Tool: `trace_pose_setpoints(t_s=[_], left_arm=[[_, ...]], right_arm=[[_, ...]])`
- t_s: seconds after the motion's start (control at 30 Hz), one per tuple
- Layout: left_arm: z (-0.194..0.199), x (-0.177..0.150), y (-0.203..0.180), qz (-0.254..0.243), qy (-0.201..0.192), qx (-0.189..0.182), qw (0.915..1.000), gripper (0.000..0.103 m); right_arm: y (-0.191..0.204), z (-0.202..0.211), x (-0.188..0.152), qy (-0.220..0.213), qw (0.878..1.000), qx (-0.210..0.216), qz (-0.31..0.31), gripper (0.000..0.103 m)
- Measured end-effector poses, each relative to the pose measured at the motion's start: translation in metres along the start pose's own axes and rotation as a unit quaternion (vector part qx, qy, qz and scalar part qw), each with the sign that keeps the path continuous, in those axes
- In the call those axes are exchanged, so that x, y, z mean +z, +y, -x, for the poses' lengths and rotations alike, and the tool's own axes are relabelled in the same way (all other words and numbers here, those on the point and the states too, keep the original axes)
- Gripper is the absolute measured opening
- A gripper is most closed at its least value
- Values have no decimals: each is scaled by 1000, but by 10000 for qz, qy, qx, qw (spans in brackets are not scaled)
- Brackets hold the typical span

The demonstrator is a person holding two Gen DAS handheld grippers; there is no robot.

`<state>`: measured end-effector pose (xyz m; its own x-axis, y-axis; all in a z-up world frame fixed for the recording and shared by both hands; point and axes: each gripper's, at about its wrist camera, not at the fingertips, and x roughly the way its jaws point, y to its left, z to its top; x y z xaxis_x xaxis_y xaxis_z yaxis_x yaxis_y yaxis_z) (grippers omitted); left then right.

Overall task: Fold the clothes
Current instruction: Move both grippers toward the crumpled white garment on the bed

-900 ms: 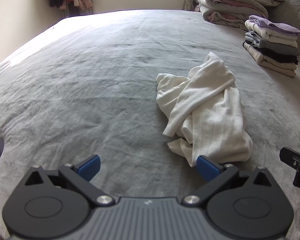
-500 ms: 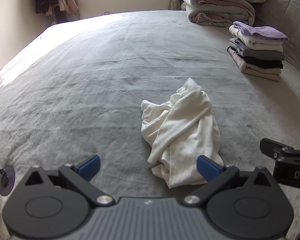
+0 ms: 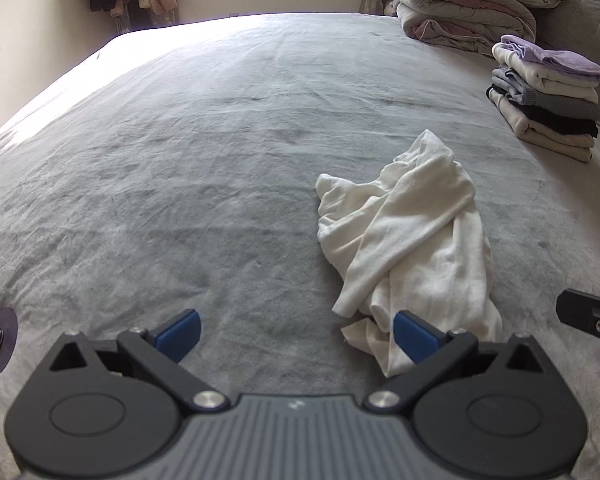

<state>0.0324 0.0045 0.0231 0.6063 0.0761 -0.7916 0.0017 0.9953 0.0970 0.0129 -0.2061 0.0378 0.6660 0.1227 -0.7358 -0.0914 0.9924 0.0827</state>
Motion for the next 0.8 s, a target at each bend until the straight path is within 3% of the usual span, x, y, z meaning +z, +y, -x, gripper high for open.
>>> trace_pose_setpoints(t_s=[0.17, 0.4, 0.8], left_arm=[[5, -1, 7, 104, -367, -16, 9993, 103], [0, -2, 6, 129, -149, -84, 9998, 103], [-3, -5, 3, -10, -119, -3, 9999, 103]], right_arm=[[-12, -10, -3, 129, 9992, -55, -364, 103], [-13, -10, -9, 123, 9988, -141, -447, 103], [-5, -13, -11, 116, 9994, -168, -271, 103]])
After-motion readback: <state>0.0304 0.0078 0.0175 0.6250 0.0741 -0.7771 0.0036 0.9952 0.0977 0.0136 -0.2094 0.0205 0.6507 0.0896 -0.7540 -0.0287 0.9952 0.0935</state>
